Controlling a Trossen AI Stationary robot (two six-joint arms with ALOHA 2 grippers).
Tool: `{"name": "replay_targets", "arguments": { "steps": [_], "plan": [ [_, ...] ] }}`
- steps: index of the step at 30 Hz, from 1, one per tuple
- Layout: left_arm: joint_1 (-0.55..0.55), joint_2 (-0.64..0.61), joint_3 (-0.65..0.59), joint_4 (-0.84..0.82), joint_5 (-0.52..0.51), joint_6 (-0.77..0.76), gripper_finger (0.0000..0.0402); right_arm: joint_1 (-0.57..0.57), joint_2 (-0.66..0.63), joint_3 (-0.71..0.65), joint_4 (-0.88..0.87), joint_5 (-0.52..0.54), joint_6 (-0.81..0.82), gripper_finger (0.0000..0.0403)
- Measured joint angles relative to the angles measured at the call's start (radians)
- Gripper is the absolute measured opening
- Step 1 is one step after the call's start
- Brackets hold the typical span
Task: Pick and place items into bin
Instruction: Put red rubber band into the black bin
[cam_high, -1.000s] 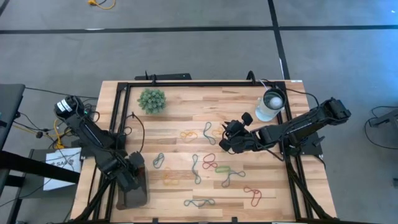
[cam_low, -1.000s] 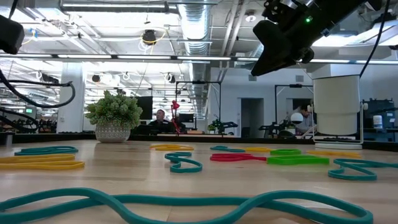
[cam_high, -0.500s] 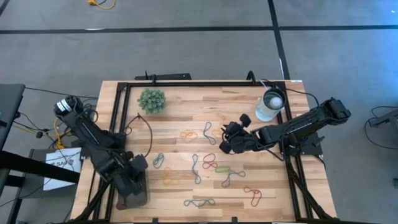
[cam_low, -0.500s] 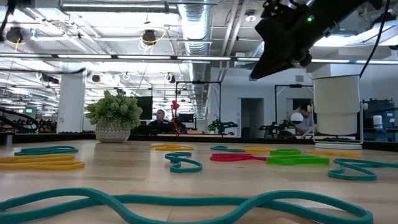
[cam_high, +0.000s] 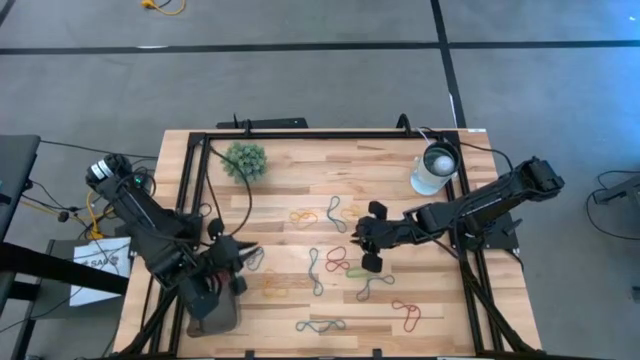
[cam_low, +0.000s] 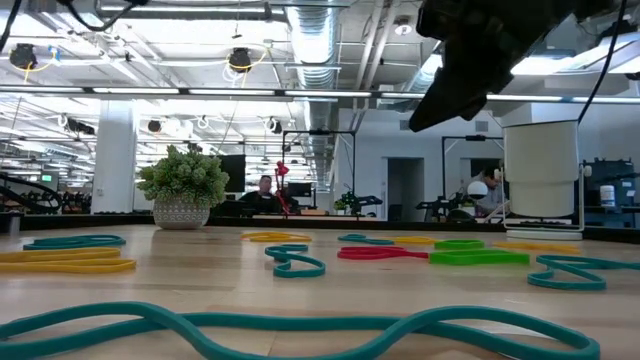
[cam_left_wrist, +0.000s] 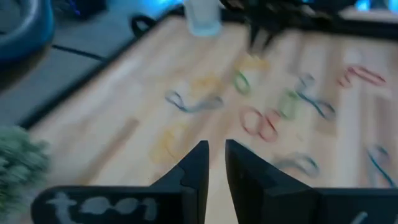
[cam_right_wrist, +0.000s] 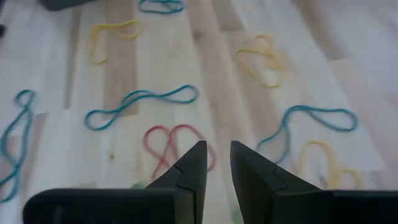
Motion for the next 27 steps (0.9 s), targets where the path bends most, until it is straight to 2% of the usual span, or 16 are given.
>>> {"name": "replay_targets", "arguments": {
  "steps": [3, 16, 21, 27],
  "plan": [
    [0.034, 0.000, 0.000, 0.000, -0.042, -0.001, 0.0041, 0.027, 0.000, 0.000, -0.017, -0.002, 0.026, 0.0066],
    [0.249, 0.000, 0.000, 0.008, -0.037, 0.034, 0.0041, 0.101, 0.000, 0.000, -0.031, -0.029, 0.028, 0.0066],
    [0.310, 0.001, 0.000, 0.008, 0.015, 0.044, 0.0041, 0.083, 0.000, 0.000, -0.029, -0.029, 0.027, 0.0066],
    [0.349, 0.001, 0.000, 0.008, 0.011, 0.045, 0.0041, 0.031, 0.015, 0.000, -0.035, -0.057, 0.043, 0.0066]
  ]
}}
